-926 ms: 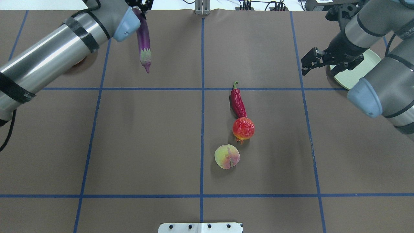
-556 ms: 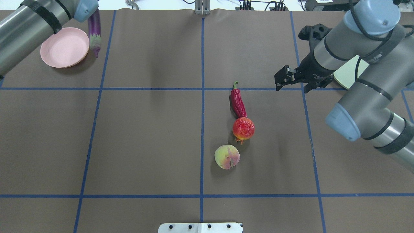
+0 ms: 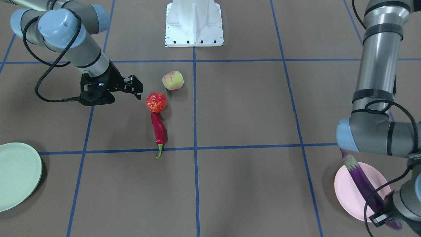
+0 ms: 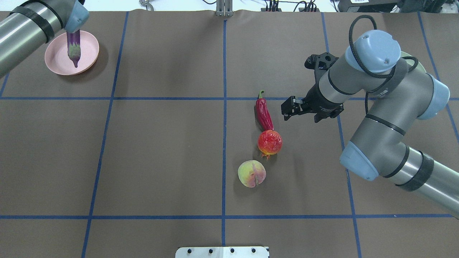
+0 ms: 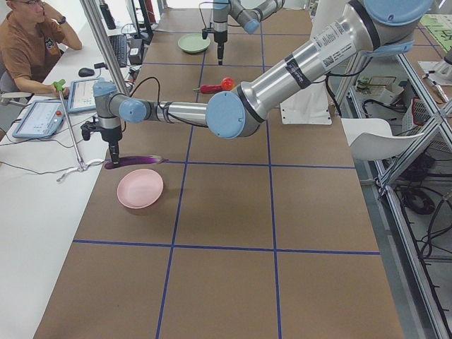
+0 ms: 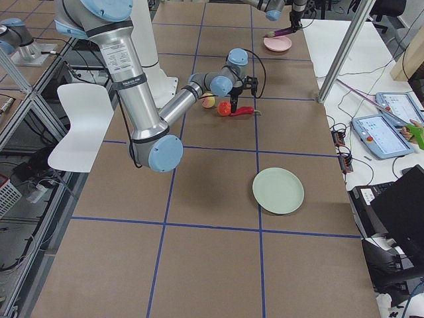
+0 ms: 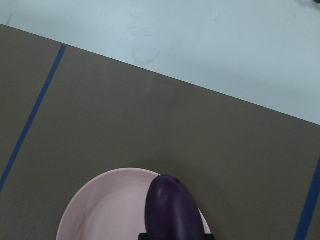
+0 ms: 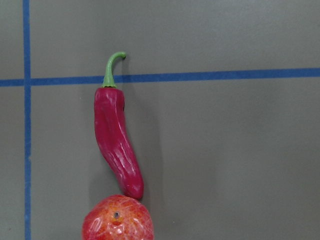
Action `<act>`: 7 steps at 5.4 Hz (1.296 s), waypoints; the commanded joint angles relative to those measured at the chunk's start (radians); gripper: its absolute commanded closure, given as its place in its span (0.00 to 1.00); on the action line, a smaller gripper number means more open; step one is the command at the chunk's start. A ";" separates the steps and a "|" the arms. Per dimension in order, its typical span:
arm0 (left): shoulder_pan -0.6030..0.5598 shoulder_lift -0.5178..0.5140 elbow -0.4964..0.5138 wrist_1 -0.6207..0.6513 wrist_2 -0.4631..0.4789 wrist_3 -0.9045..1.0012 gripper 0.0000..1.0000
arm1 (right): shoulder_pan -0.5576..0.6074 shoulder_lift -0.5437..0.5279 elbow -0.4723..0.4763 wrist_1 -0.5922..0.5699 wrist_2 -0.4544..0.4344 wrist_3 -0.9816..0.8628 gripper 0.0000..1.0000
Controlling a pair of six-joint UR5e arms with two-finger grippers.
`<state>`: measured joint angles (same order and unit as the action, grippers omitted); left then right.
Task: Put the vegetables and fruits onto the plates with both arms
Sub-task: 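Carry eggplant to pink plate with left gripper while right gripper nears pomegranate, then release eggplant on pink plate while right gripper grasps the pomegranate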
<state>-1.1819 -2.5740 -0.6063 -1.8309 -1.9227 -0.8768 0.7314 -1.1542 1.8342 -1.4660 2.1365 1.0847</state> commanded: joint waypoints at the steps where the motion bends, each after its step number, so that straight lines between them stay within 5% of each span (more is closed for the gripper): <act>1: -0.001 0.001 0.072 -0.054 0.017 0.001 1.00 | -0.044 0.013 -0.027 -0.004 -0.001 0.011 0.01; 4: 0.059 0.006 0.105 -0.056 0.018 0.002 1.00 | -0.072 0.028 -0.046 -0.005 -0.001 0.015 0.01; 7: 0.056 0.020 0.180 -0.118 0.112 0.013 1.00 | -0.072 0.030 -0.046 -0.005 -0.001 0.015 0.01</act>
<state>-1.1255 -2.5554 -0.4573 -1.9261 -1.8454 -0.8699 0.6597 -1.1245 1.7887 -1.4710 2.1353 1.0998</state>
